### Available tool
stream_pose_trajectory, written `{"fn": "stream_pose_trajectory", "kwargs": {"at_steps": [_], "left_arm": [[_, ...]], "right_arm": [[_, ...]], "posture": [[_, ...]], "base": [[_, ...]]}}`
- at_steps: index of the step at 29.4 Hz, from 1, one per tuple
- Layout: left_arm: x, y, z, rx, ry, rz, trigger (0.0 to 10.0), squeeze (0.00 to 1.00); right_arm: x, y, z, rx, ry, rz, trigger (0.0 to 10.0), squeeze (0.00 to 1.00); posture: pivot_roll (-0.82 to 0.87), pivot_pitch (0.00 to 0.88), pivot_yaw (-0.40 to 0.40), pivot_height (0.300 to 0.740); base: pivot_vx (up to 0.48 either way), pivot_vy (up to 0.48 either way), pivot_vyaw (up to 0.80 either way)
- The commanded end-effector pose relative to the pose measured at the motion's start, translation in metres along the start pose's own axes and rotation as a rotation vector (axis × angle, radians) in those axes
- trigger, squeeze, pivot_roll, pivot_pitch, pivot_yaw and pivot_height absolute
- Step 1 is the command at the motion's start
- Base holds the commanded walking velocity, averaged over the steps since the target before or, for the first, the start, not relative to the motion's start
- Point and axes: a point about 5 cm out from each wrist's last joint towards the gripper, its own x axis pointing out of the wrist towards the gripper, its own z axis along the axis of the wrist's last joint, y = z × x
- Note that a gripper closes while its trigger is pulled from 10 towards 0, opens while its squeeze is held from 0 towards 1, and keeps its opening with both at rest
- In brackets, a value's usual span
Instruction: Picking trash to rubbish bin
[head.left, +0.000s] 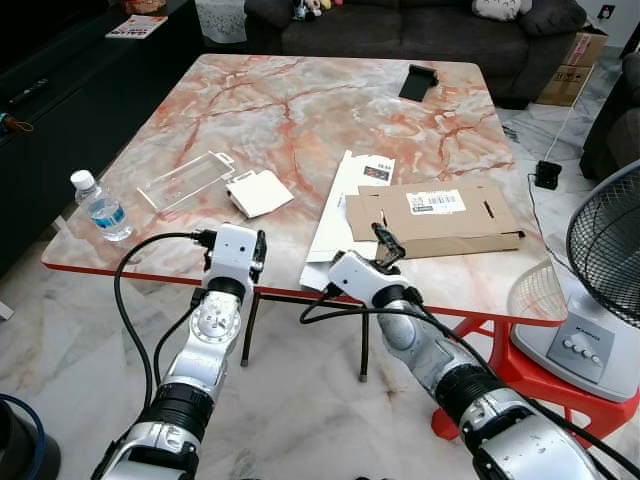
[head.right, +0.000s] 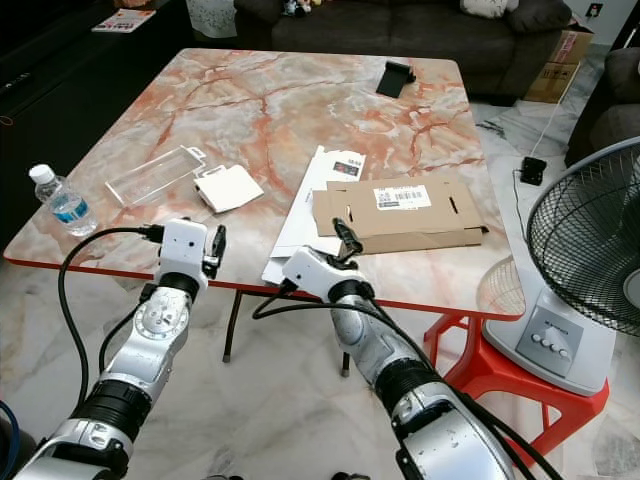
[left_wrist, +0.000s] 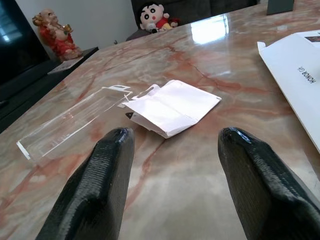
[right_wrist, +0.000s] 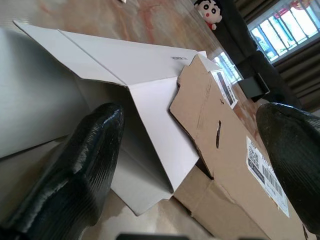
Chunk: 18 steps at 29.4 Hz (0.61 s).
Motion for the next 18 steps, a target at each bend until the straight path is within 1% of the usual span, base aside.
{"fn": "stream_pose_trajectory", "kwargs": {"at_steps": [1, 2, 18], "left_arm": [[0.0040, 0.0021, 0.0082, 0.009, -0.023, 0.007, 10.0, 0.00], [0.0040, 0.0019, 0.0083, 0.010, -0.023, 0.006, 10.0, 0.00], [0.0040, 0.0013, 0.0088, 0.018, -0.025, 0.005, 10.0, 0.00]], "right_arm": [[0.0013, 0.0002, 0.0026, -0.003, -0.002, -0.003, 4.9, 0.00], [0.0009, 0.0010, 0.0024, -0.005, -0.002, 0.001, 0.0, 0.00], [-0.0009, 0.0038, 0.0002, -0.021, 0.003, 0.006, 0.0, 0.00]], "posture": [[0.12, 0.117, 0.009, 0.740], [0.12, 0.117, 0.008, 0.740], [0.12, 0.117, 0.009, 0.740]], "base": [[0.000, 0.000, 0.00], [0.000, 0.000, 0.00], [0.000, 0.000, 0.00]]}}
